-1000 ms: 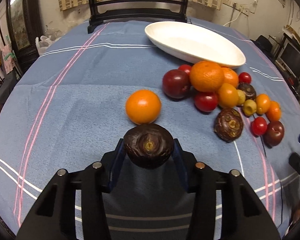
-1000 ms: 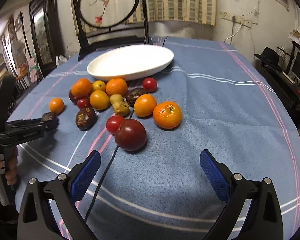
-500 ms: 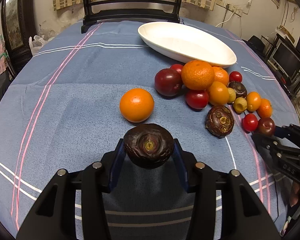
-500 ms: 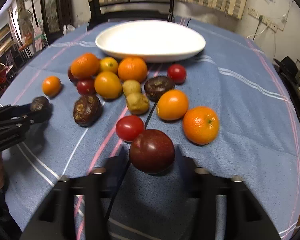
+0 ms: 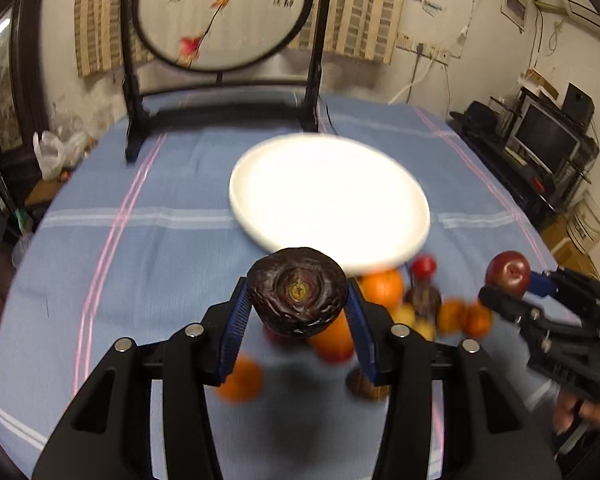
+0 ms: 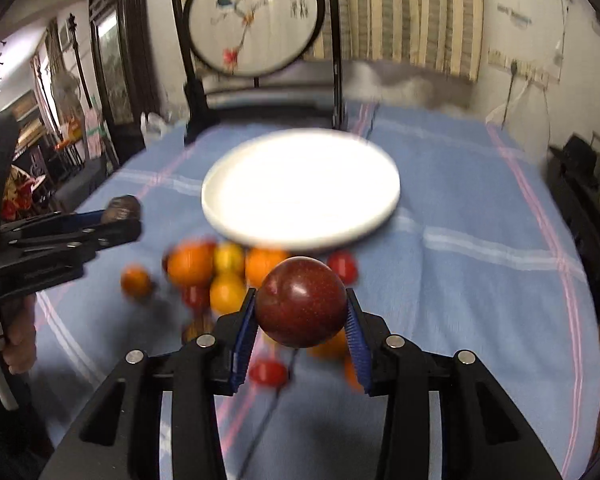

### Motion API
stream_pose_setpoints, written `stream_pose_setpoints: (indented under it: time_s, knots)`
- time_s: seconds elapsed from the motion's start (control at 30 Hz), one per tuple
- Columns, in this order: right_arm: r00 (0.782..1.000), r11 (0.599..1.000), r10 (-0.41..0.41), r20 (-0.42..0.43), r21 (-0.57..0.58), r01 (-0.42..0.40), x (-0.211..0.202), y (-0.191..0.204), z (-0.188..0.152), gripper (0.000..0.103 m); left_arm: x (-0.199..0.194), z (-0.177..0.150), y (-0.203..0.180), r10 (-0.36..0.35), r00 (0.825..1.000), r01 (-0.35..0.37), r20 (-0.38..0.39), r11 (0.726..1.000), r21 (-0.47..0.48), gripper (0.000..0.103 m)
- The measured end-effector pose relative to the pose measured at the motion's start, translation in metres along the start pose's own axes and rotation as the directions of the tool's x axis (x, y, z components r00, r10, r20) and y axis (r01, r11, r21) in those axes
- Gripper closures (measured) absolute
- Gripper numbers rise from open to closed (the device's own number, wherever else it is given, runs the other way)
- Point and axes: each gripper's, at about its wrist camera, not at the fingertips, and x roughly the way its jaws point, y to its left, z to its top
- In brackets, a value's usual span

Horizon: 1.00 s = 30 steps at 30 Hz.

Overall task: Organize fruits
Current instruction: 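Carry both fruits over the white plate and open both tools to release them, then move both open tools back toward the fruit pile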

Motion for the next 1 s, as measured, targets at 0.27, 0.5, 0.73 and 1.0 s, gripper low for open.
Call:
stream_pose_setpoints:
  time_s: [0.27,0.5,0.73,1.0]
  knots:
    - [0.996,0.999,-0.044,-0.082,-0.034,0.041,0.086,0.001,0.046,0.061,0.097,0.057,-0.002,0.008,0.992,-0.013,-0.124,0.999,-0.035,0.057]
    - [0.990,0.997,-0.060,-0.128,-0.058,0.053,0.117,0.004,0.043,0.050,0.144,0.057,-0.002,0.020,0.977,-0.024,-0.214,1.000,-0.015,0.054]
    - [0.996,0.997,-0.055,-0.075,-0.055,0.051,0.090,0.000,0.035,0.034,0.117,0.049,-0.004,0.020,0.985,-0.023,-0.170,1.000,-0.016,0.020]
    - [0.998,0.999,-0.052,-0.047,0.012,0.052,0.048,-0.024,0.001,0.022,0.041,0.013,0.001,0.065,0.998,-0.065,0.016,0.998,0.005,0.007]
